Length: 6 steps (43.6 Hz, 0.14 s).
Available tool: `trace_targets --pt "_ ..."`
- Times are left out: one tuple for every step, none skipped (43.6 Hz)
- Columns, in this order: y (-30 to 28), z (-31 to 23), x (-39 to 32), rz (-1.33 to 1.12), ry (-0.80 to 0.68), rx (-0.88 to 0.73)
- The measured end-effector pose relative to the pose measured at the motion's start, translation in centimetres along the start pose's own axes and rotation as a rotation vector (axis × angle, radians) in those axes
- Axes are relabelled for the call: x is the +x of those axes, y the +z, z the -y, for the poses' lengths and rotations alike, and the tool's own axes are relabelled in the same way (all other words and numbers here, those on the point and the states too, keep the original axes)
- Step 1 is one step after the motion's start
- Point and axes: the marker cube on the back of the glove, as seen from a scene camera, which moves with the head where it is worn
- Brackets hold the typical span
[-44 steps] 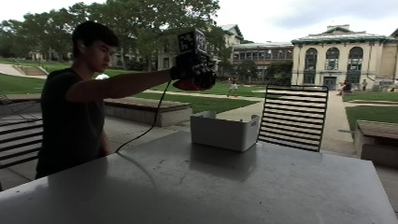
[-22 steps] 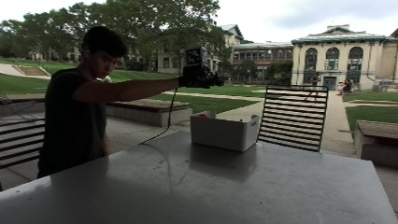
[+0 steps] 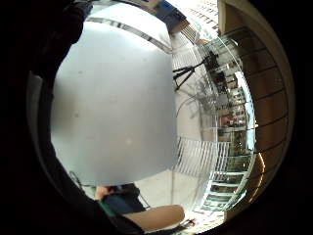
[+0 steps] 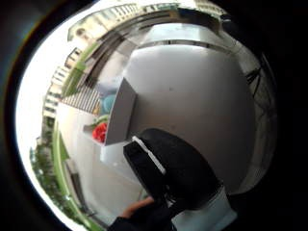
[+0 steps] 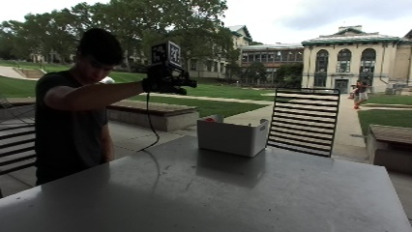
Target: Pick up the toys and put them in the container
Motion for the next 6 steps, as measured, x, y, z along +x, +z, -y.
trace_targets --pt "0.2 -0.1 0.6 -0.001 0.003 0.000" --pt "0.3 -0.3 1.2 -0.003 0.007 0.000" --pt "0.4 -0.5 1.8 -0.004 0.011 0.002" --pt "0.4 -0.7 2.2 -0.006 0.016 0.003" --pt "0.5 -0.9 2.5 -0.006 0.020 0.004" --pt "0.5 -1.1 2.7 -0.006 0.023 0.004"
